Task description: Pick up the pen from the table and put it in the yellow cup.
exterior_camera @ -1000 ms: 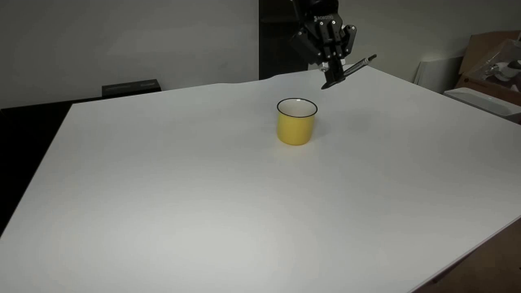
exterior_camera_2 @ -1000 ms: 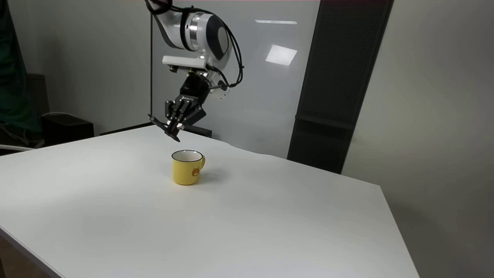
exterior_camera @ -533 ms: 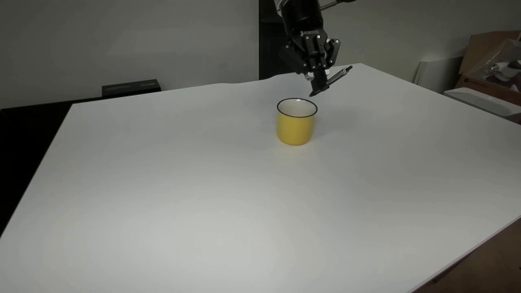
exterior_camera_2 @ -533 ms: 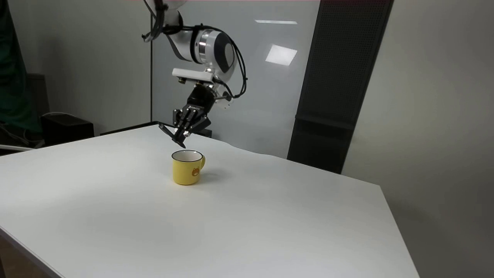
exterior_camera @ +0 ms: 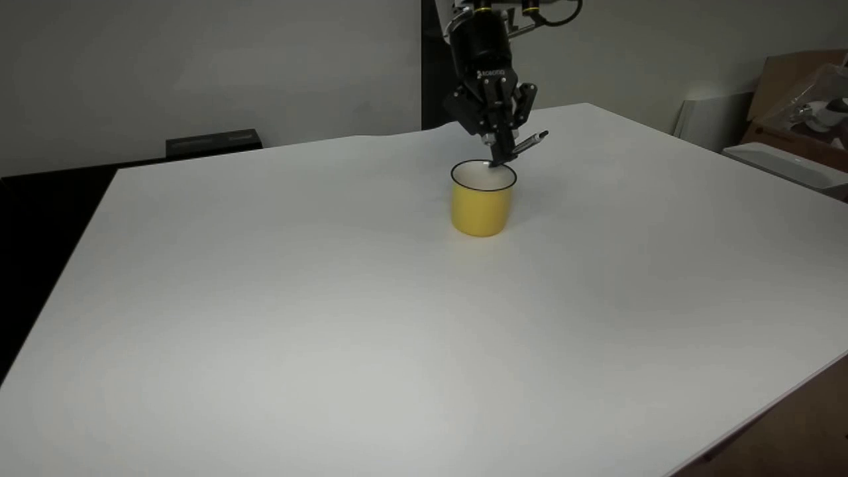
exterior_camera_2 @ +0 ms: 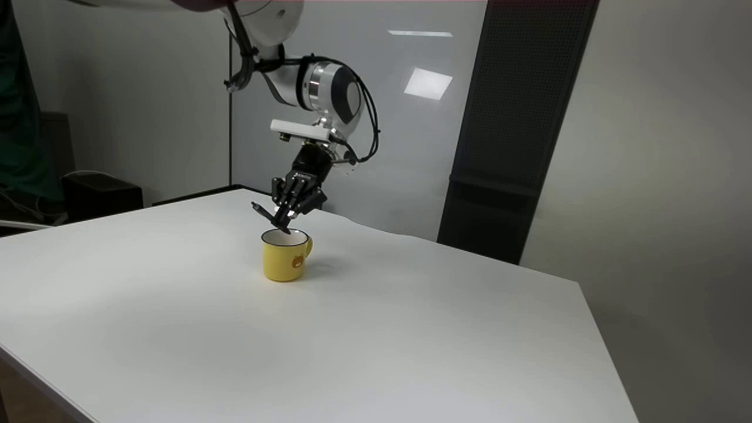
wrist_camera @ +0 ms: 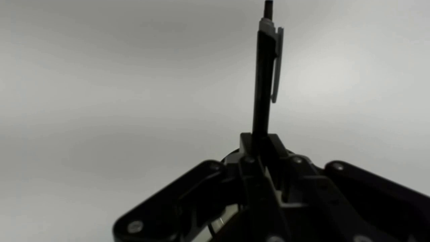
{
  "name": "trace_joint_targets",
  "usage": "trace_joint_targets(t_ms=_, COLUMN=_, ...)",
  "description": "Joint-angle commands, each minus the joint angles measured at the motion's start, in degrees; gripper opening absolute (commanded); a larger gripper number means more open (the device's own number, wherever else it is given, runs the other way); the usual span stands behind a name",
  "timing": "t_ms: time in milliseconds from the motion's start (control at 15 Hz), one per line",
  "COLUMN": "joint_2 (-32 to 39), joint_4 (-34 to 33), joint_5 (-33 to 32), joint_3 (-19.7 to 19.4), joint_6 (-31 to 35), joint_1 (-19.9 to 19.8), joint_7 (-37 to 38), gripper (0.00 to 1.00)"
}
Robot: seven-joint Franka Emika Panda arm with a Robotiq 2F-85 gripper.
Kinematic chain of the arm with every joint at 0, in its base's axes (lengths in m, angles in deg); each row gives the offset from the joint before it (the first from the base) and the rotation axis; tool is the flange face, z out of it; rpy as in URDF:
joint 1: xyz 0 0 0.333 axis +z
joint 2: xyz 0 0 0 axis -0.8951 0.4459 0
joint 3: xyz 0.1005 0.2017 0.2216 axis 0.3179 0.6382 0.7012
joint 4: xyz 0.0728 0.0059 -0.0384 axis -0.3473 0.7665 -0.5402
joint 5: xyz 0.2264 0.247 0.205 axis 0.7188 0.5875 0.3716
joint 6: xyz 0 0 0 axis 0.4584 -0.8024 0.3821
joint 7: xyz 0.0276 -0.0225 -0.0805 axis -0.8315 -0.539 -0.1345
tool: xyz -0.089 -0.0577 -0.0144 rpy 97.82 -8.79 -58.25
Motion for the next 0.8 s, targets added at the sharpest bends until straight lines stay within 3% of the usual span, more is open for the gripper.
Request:
trace_joint_targets(t_ms=0, joint_2=4.66, joint_4=-8.00, joint_5=0.80, joint_3=0.76, joint_6=-2.98, joint_1=-0.78, joint_7=1.09, gripper=0.03)
trace_joint_targets(t_ms=67, joint_2=5.23, joint_4=-8.81, joint_5=0.82, joint_3=0.82, joint_6=-3.20, joint_1=-0.80, joint_7=1.10, gripper=0.03)
trace_joint_targets(t_ms=133, joint_2=5.84, joint_4=-9.73, joint_5=0.91, joint_3=0.92, joint_6=-3.64, joint_1=-0.82, joint_7=1.14, gripper=0.38)
trace_joint_targets(t_ms=267, joint_2=6.72, joint_4=-11.12, joint_5=1.09, joint_3=1.08, joint_6=-4.22, joint_1=-0.82, joint_7=1.26, gripper=0.44)
trace_joint_targets(t_ms=733, joint_2=6.81, joint_4=-11.95, joint_5=2.13, joint_3=0.74, joint_6=-4.00, joint_1=-0.50, joint_7=1.04, gripper=0.92)
